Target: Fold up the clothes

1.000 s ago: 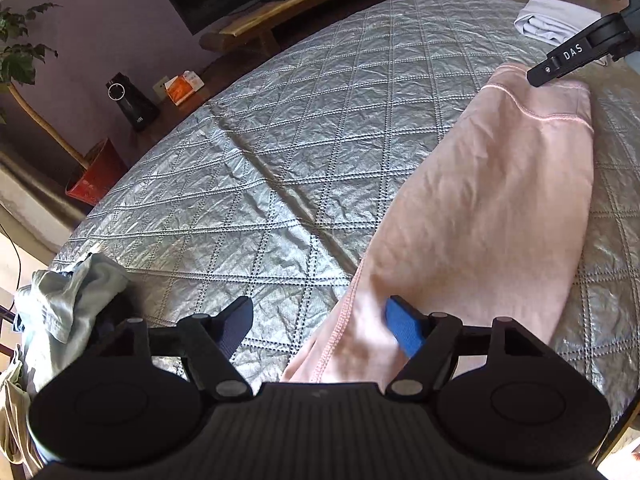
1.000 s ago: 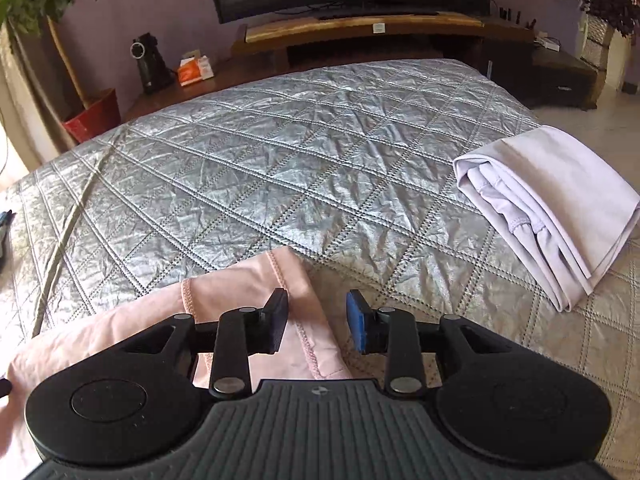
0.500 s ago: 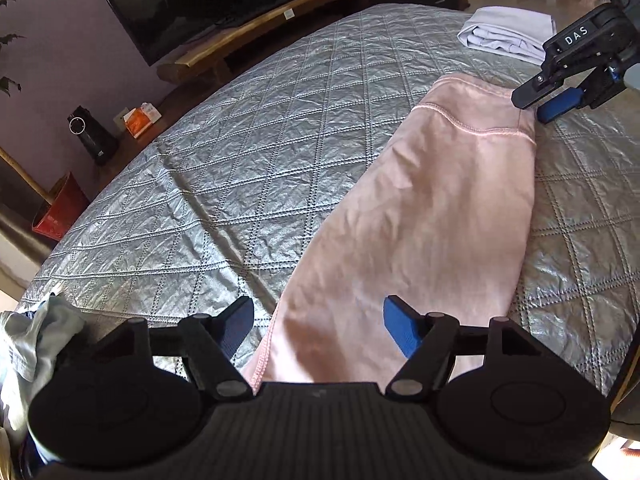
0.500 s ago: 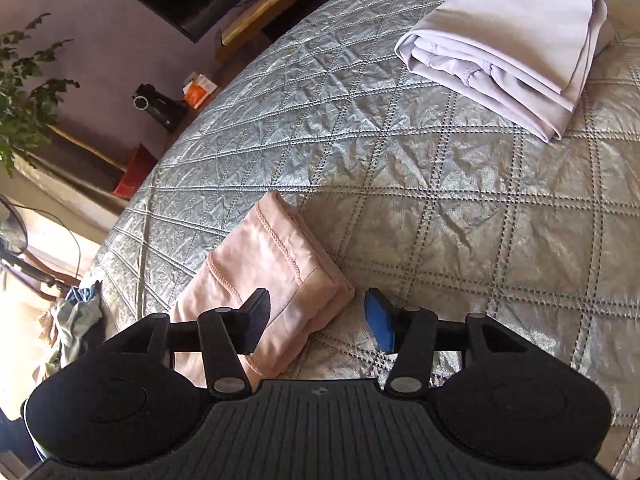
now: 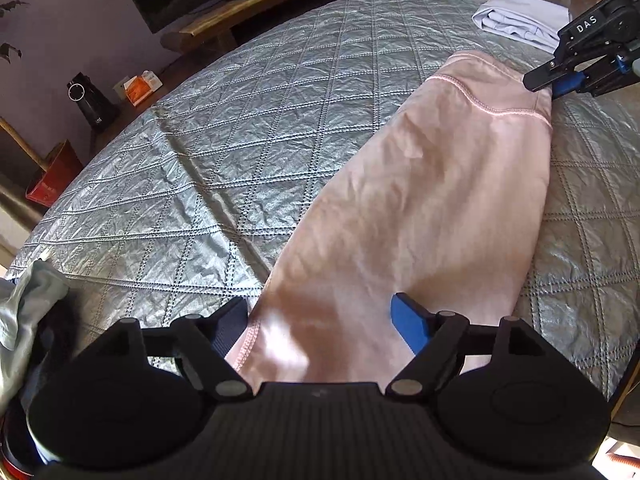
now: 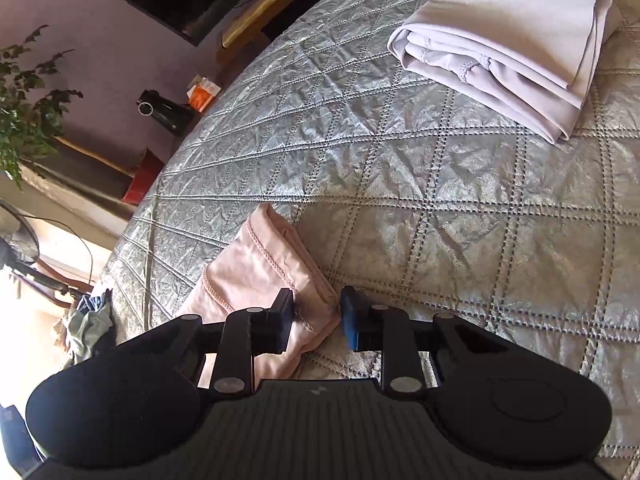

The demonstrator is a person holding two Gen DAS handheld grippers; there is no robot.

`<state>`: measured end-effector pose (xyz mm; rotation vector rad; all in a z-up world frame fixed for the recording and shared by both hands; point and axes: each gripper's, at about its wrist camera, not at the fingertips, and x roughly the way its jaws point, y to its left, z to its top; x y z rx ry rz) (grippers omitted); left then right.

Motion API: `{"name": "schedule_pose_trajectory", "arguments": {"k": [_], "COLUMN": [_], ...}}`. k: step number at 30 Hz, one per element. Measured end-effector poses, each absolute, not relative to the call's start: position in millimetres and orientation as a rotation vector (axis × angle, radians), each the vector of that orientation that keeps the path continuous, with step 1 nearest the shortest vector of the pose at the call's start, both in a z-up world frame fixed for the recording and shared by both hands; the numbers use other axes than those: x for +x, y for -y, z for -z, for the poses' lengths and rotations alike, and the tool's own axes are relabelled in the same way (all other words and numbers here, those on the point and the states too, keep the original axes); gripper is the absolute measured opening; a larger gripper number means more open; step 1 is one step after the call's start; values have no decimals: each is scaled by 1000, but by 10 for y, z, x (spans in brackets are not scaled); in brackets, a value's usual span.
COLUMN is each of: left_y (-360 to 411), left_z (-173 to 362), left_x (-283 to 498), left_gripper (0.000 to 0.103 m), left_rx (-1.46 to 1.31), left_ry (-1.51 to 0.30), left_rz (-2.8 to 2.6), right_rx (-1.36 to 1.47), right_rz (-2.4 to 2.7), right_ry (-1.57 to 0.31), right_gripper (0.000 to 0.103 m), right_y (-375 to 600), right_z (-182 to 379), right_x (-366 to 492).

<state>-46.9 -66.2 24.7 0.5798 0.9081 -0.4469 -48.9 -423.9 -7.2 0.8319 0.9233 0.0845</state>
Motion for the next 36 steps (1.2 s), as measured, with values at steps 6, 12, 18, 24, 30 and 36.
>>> {"name": "schedule_pose_trajectory", "arguments": {"k": [6,12,18,24,30,36], "left_y": [657,644,642,651,646,648], "left_z": [-246,-245,-241,-244,-248,-246], "left_x": [-450,-456,-474,-479,-480,-489], "left_gripper": [78,78,78,78,78,78], "left_rx": [573,572,573,578,575,574], "left_ry": [-910,-910,-907,-905,-906,-906], "left_rz": [445,446,446,447,447,446], "right_rx": [1089,1204,1346,1490,1288,1285], "right_rz": [-180,-167,-151,-163,-139,-87], "right_ry": [-917,-884,-785,-707,-787,-787], "right_gripper": [42,42,22,49,49,32], "right_y": [4358,4371,4410,4403,4222,4176], "right_z": [290,383,466,589,474,540], "right_x": [-539,-556,-616,-604,-432,-399]}}
